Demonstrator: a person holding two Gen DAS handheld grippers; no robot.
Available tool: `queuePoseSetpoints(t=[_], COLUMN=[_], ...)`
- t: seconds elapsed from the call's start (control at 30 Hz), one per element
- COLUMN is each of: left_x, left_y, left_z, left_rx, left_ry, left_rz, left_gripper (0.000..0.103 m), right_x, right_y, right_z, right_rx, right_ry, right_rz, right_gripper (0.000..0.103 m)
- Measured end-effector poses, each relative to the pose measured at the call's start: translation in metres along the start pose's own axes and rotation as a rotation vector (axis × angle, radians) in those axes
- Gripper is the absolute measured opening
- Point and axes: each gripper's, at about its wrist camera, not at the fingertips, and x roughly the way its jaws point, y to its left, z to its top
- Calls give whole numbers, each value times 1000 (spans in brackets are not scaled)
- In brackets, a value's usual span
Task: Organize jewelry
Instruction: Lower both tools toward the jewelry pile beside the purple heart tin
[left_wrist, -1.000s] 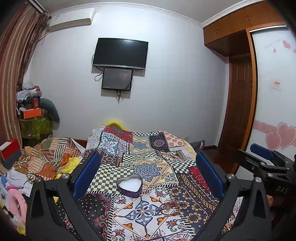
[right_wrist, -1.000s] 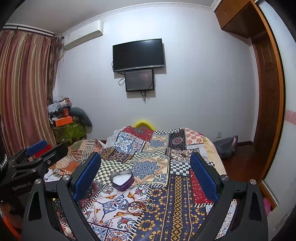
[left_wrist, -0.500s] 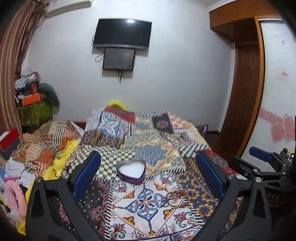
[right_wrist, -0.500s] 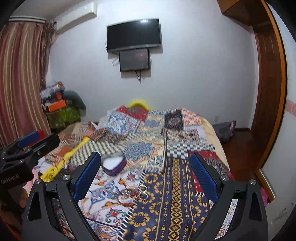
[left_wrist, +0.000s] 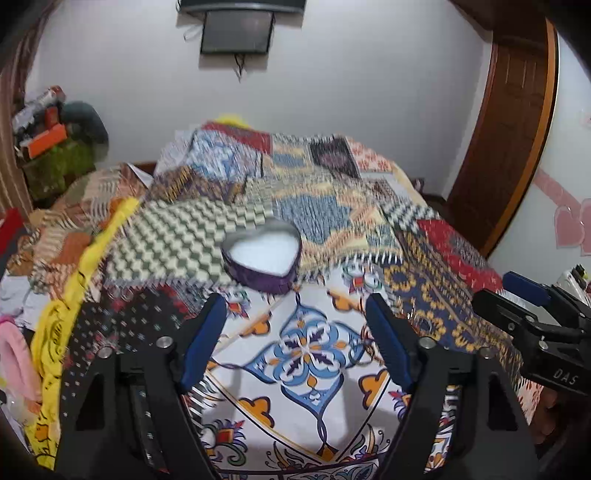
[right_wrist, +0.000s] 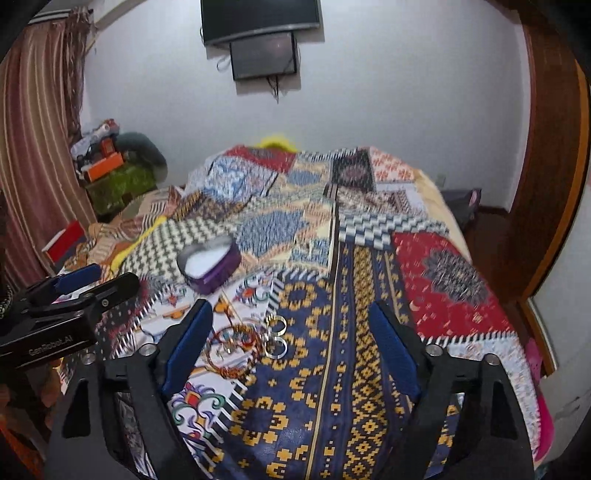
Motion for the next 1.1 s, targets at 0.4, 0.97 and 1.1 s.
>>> queuePoseSetpoints(t=[0.4, 0.97, 1.1], left_x=[40, 54, 57], left_y=[-14, -32, -32], left_z=[-23, -29, -29], left_rx=[7, 60, 60], left_ry=[148, 179, 178], left_rz=[-121, -180, -188], left_gripper=[53, 31, 24], right_x=[34, 57, 61], right_y=[-8, 6, 9], right_z=[-20, -19, -18], right_rx=[-42, -129, -145], right_ry=[134, 200, 212], right_rz=[24, 70, 70], right_gripper=[46, 32, 32])
